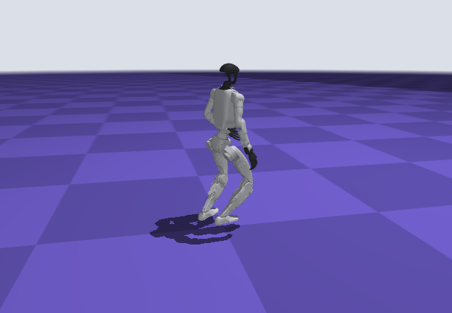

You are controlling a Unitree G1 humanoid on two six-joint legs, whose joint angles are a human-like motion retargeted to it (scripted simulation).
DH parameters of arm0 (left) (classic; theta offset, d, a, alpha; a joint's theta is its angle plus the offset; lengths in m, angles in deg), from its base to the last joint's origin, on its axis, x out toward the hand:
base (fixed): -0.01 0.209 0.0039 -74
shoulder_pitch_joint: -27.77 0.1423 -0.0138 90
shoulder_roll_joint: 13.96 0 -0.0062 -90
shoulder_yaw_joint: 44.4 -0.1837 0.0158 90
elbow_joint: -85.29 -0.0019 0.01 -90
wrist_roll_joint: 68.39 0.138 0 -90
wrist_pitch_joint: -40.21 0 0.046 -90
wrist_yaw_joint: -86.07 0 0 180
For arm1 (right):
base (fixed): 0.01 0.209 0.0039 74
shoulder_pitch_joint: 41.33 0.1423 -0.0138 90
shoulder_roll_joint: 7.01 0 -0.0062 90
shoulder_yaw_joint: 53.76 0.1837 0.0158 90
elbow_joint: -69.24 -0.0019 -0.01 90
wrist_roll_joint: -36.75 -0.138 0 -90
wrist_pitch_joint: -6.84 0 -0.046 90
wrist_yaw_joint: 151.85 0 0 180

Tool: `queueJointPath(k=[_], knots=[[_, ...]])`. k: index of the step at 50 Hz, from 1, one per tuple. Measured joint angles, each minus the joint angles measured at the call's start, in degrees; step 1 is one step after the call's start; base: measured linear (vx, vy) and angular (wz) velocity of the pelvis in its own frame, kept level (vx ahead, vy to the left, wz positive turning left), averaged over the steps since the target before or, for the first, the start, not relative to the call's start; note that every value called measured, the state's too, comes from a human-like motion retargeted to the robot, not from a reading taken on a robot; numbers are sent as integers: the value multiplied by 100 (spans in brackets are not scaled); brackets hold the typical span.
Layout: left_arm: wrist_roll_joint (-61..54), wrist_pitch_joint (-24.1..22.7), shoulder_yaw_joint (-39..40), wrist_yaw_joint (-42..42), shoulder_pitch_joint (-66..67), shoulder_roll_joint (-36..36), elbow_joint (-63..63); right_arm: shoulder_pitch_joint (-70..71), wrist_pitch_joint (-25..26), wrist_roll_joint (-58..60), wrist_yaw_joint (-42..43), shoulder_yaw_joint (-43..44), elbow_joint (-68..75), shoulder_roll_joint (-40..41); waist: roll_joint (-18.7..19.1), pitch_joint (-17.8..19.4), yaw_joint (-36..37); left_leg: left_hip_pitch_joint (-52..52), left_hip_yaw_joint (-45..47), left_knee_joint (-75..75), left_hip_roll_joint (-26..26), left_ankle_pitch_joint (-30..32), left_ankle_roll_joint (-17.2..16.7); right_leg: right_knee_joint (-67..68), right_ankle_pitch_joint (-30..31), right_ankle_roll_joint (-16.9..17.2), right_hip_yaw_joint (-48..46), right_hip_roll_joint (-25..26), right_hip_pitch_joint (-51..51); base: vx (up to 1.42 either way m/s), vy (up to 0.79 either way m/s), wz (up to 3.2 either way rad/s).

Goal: Run

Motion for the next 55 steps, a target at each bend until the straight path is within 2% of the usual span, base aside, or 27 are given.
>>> queueJointPath(k=[10,25,32,42,50,55], knots=[[558,-16,-56,41,-49,44,-689,15,-120,-45,145,168,-219,-157,345,-43,68,209,120,-226,264,0,-166,-550,72,82,-168,305,260,3,-1,-36],[1038,-102,120,-314,-312,81,-1184,273,-317,236,560,23,-961,-452,451,1,187,-449,160,404,550,0,-100,-416,20,9,-238,495,-219,-1,-1,-6],[1117,-100,224,-464,-333,172,-1286,392,-390,423,708,-111,-1390,-644,603,138,374,-833,24,1156,826,0,-133,-263,0,-123,-271,775,-337,1,0,-16],[1001,-110,203,-426,-137,110,-1293,419,-546,361,838,-122,-2420,-979,969,434,710,-943,-563,1634,848,87,-458,-377,91,-165,-389,1298,169,5,3,-36],[1003,-254,103,-623,-263,-108,-489,269,-648,383,891,-142,-3129,-1319,847,721,422,-712,-568,1670,470,112,-361,433,286,118,-357,880,233,2,1,12],[1038,-297,75,-730,-413,-214,-43,187,-722,348,902,-220,-3570,-1401,844,791,275,-668,-534,1764,504,144,-400,874,392,56,-384,779,87,5,0,12]])
